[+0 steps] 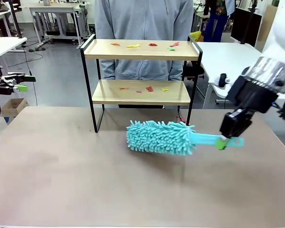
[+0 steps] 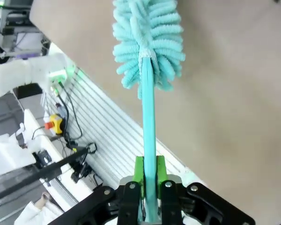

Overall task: Clean the shelf.
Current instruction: Clean the specific section of the Shelf indicated by the human with the Duster.

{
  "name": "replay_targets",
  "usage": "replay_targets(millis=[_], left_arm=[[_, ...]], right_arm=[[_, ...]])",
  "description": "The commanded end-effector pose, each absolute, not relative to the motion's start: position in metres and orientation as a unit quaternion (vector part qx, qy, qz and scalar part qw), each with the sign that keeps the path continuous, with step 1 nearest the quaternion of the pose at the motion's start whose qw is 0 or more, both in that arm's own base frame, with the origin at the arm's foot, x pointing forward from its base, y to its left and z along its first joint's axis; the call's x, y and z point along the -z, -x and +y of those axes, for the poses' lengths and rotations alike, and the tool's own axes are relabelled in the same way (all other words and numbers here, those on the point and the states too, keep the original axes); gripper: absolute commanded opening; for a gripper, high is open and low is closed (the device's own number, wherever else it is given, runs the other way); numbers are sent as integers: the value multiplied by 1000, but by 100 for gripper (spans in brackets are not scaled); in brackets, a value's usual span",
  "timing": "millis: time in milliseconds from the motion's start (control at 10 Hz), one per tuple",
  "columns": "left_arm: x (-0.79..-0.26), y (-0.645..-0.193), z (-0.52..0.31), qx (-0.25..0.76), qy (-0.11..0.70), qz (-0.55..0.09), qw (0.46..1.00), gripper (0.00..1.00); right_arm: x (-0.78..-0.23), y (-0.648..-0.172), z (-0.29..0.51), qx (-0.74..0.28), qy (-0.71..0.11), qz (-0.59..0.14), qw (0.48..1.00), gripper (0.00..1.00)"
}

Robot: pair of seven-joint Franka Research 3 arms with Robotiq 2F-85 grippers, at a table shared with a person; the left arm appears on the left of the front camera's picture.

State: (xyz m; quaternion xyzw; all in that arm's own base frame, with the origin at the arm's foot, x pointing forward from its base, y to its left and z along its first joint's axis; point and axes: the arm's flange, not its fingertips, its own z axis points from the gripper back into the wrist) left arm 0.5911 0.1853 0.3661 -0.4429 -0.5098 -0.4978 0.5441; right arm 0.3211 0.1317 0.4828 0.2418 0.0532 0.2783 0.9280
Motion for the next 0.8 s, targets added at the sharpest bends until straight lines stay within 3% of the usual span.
replay_targets(millis=[0, 400, 700], left_arm=[[-368, -591, 185, 499, 442, -511, 543, 100], [-368, -591, 185, 499, 442, -511, 543, 100], [-368, -591, 185, 499, 442, -511, 543, 100]], right_arm=[[-502, -302, 105, -294, -221, 49, 929, 13], [-512, -244, 82, -361, -178, 31, 915, 13], [-499, -234, 68, -399, -192, -8, 897, 13]])
